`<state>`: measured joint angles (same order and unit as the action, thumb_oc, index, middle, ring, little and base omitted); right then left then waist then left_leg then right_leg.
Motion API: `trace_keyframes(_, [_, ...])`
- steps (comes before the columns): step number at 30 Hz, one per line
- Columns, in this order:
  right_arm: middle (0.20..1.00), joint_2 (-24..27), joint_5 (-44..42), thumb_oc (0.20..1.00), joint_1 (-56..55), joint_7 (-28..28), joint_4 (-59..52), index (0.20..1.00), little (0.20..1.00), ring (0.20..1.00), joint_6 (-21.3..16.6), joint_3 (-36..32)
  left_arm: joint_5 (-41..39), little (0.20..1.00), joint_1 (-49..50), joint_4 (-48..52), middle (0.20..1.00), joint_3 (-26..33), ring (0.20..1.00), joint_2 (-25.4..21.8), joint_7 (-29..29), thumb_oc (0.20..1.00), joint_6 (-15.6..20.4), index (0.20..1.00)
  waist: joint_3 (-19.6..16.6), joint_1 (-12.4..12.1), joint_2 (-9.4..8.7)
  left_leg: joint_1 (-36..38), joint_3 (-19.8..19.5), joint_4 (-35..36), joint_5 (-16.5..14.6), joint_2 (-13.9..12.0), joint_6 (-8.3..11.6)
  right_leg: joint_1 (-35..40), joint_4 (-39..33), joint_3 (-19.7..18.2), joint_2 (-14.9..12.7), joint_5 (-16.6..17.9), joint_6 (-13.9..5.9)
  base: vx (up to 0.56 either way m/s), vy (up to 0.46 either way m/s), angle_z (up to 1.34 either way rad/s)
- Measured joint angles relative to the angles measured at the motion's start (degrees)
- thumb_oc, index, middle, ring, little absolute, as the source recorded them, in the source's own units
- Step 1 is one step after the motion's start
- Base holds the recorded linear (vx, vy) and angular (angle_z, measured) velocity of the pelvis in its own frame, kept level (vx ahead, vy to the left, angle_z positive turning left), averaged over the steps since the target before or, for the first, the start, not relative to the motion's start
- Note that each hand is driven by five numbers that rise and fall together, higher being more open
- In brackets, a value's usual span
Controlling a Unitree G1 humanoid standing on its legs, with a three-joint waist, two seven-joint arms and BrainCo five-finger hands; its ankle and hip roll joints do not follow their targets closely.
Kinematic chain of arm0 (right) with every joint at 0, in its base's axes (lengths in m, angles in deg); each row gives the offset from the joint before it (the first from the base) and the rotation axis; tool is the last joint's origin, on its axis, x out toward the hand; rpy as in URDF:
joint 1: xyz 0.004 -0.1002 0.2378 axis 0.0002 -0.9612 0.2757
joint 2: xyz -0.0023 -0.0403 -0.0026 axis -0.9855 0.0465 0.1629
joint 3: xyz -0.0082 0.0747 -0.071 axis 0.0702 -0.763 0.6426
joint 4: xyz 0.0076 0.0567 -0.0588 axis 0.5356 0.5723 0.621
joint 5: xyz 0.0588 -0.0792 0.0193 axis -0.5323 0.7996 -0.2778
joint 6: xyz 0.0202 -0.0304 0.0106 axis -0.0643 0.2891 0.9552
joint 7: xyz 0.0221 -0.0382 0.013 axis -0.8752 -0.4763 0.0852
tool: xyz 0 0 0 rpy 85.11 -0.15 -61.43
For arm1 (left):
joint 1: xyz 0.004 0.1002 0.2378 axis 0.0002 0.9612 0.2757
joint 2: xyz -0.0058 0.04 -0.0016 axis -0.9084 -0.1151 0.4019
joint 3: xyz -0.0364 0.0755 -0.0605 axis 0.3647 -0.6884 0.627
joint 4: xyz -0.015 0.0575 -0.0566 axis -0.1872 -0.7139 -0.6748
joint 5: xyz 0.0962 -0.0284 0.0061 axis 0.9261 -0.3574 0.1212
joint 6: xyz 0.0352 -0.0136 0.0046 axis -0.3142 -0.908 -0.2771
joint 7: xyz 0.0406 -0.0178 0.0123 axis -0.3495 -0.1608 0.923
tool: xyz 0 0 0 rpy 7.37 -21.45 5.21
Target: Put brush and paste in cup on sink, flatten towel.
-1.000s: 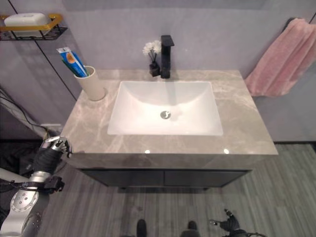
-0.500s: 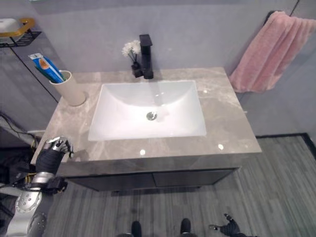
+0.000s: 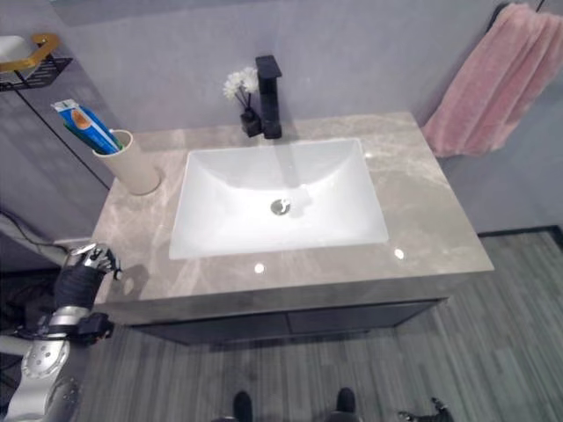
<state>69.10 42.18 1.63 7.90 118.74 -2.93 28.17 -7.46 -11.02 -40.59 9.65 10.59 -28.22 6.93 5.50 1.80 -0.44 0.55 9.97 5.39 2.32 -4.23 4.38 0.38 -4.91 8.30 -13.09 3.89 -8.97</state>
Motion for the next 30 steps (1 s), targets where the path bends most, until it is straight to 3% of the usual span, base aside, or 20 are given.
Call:
trace_keyframes(8, [1.0,-0.65,2.84,1.0,-0.27,1.3,-1.8,1.0,1.0,1.0,0.05,3.9,3.26,0.2,1.41,-0.05,0.2,2.55,0.2,-1.35,1.35,0.2,-0.18,0.2,-2.99,-1.09,0.16,-0.74,0.14,0.17,-0.53,0.64,-0.09,-0.89,-0.45,-0.09,-0.4,-0.19,-1.25,0.02,0.047,-0.04])
trace_keyframes(13, [1.0,0.15,3.03,1.0,-0.75,1.97,-1.15,1.0,1.0,1.0,0.15,3.98,3.15,0.2,1.04,-3.18,0.2,2.5,0.2,-3.98,1.82,0.2,-0.84,0.2,-4.81,-0.92,0.58,-2.88,0.11,0.27,-0.01,-1.04,0.93,-3.2,-0.47,-0.16,1.34,0.08,-0.87,0.0,0.001,-0.01])
trace_keyframes(19, [1.0,1.87,2.86,1.0,-0.89,2.33,-0.95,1.0,1.0,1.0,0.41,3.94,2.42,0.2,-3.24,-9.83,0.2,2.76,0.2,-11.39,3.51,0.2,-1.78,0.2,-4.0,-0.86,-0.26,-6.07,0.09,0.14,1.04,-2.03,1.56,-6.49,-0.47,-0.28,2.37,0.98,-0.1,-0.02,0.001,-0.02])
trace_keyframes(25, [1.0,1.95,2.72,1.0,0.43,2.35,-1.16,1.0,1.0,1.0,0.5,5.59,-6.03,0.2,-13.46,-18.99,0.2,-0.76,0.2,-17.46,3.94,0.2,-2.45,0.2,-1.8,-0.08,-1.09,-9.16,0.23,0.02,1.73,-2.24,1.71,-9.75,-0.43,-0.62,2.66,1.82,0.26,0.0,0.001,-0.01])
trace_keyframes(30, [1.0,1.98,2.22,1.0,1.07,2.34,-2.71,1.0,1.0,1.0,0.47,6.87,-6.24,0.2,-18.81,-22.94,0.2,-2.19,0.2,-20.56,4.14,0.2,-2.69,0.2,0.08,0.69,-1.05,-10.11,0.45,0.01,1.97,-2.37,1.81,-10.9,-0.01,-1.02,2.86,1.94,0.33,0.0,0.001,-0.02])
